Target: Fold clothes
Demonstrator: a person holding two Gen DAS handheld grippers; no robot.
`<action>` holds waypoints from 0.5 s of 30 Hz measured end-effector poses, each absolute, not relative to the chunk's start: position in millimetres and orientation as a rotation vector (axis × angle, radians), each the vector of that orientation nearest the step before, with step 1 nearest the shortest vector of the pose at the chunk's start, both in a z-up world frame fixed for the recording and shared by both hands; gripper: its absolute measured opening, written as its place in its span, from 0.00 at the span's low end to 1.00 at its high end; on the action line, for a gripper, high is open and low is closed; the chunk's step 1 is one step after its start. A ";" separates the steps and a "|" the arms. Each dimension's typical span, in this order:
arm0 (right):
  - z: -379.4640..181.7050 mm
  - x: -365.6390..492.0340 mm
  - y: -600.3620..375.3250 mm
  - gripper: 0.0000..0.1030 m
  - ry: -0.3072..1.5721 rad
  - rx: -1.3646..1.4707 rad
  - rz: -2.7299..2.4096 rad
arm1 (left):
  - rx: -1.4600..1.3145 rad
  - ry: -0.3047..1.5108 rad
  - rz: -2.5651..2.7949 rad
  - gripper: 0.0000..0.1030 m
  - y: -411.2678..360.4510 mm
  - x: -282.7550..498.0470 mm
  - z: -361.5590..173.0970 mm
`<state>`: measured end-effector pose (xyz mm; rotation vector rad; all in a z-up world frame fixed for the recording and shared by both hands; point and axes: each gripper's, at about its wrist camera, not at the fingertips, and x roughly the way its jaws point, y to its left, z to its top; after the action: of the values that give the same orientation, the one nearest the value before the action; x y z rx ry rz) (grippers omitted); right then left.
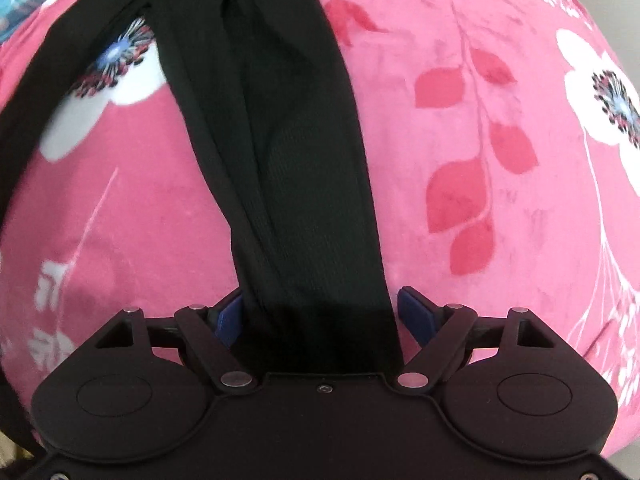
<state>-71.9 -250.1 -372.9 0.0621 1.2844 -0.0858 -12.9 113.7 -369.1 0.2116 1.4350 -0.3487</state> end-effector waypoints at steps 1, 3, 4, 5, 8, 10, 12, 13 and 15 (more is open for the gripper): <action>-371.3 -72.5 -251.1 0.42 1.281 0.071 -0.085 | 0.205 1.438 -0.351 0.06 115.9 -12.7 -367.5; -365.6 -75.8 -257.8 0.15 1.282 0.107 -0.082 | 0.188 1.450 -0.372 0.06 125.4 -13.2 -360.9; -362.0 -78.0 -262.2 0.11 1.285 0.125 -0.078 | 0.191 1.452 -0.375 0.06 127.8 -14.1 -358.8; -359.5 -79.7 -263.3 0.11 1.288 0.120 -0.067 | 0.199 1.454 -0.384 0.06 131.0 -15.6 -355.1; -354.2 -82.5 -264.2 0.10 1.311 0.089 -0.030 | 0.222 1.461 -0.383 0.06 139.5 -18.4 -345.5; -349.8 -85.6 -265.3 0.10 1.339 0.100 -0.002 | 0.222 1.476 -0.371 0.06 145.8 -19.6 -341.5; -346.9 -89.7 -264.5 0.10 1.362 0.104 0.018 | 0.218 1.506 -0.353 0.06 153.2 -22.0 -340.6; -346.8 -91.2 -262.6 0.10 1.373 0.106 0.021 | 0.223 1.521 -0.356 0.06 154.8 -25.1 -341.1; -347.2 -96.3 -260.4 0.10 1.399 0.110 0.028 | 0.233 1.550 -0.359 0.06 155.8 -32.2 -343.5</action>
<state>-96.4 -260.4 -347.2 0.1098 1.3989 0.0280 -32.2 155.8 -343.5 0.2327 1.5503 -0.3586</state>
